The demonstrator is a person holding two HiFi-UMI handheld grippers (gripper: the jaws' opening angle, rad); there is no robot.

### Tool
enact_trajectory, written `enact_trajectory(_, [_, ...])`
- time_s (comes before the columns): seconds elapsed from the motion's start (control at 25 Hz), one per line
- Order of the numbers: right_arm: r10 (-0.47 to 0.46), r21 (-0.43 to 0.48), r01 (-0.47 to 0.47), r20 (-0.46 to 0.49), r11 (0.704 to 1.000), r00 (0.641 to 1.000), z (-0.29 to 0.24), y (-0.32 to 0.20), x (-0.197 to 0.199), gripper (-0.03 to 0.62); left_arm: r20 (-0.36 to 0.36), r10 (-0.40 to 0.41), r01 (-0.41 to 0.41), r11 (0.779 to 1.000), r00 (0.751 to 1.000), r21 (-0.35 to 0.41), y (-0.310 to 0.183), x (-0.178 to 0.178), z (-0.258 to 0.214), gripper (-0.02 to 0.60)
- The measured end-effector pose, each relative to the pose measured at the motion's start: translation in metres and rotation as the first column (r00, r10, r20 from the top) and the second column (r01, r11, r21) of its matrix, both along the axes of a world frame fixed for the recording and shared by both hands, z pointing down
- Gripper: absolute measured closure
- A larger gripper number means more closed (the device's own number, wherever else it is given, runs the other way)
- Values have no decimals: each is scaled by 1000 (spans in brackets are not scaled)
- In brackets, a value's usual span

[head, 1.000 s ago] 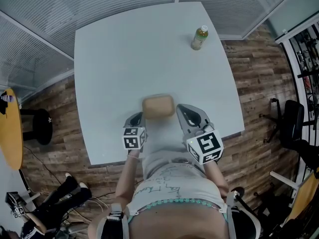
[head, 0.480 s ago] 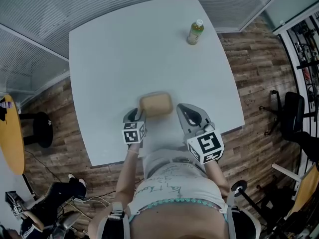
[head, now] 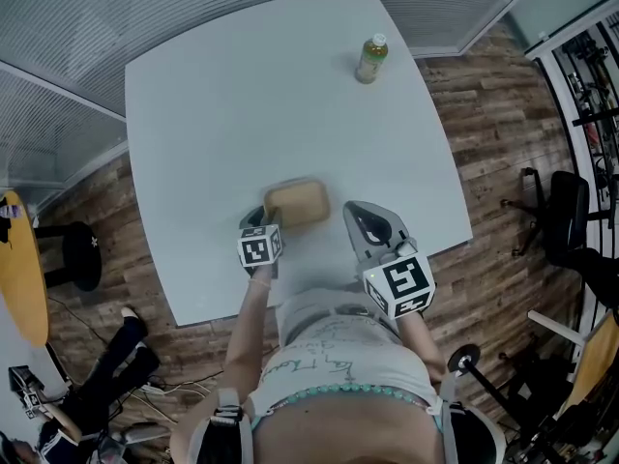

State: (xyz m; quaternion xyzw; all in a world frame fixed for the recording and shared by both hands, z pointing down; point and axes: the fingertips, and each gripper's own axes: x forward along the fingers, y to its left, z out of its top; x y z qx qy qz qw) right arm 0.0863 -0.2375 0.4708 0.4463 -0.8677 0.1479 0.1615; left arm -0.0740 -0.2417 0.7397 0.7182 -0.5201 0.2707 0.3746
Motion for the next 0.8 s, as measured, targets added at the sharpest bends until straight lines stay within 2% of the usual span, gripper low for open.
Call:
enact_trajectory(0.2, [3, 1, -3, -2, 1000, 1000, 1, -2, 5, 594, -59, -54, 53, 998, 997, -24, 3, 5, 4, 475])
enact_trajectory(0.44, [-18, 6, 18, 4, 1000, 1000, 1, -6, 3, 594, -117, -141, 136, 989, 983, -52, 4, 2, 7, 498])
enact_trajectory(0.8, [-55, 21, 55, 5, 998, 998, -3, -10, -2, 594, -171, -271, 255, 961, 947, -107, 8, -3, 7, 537])
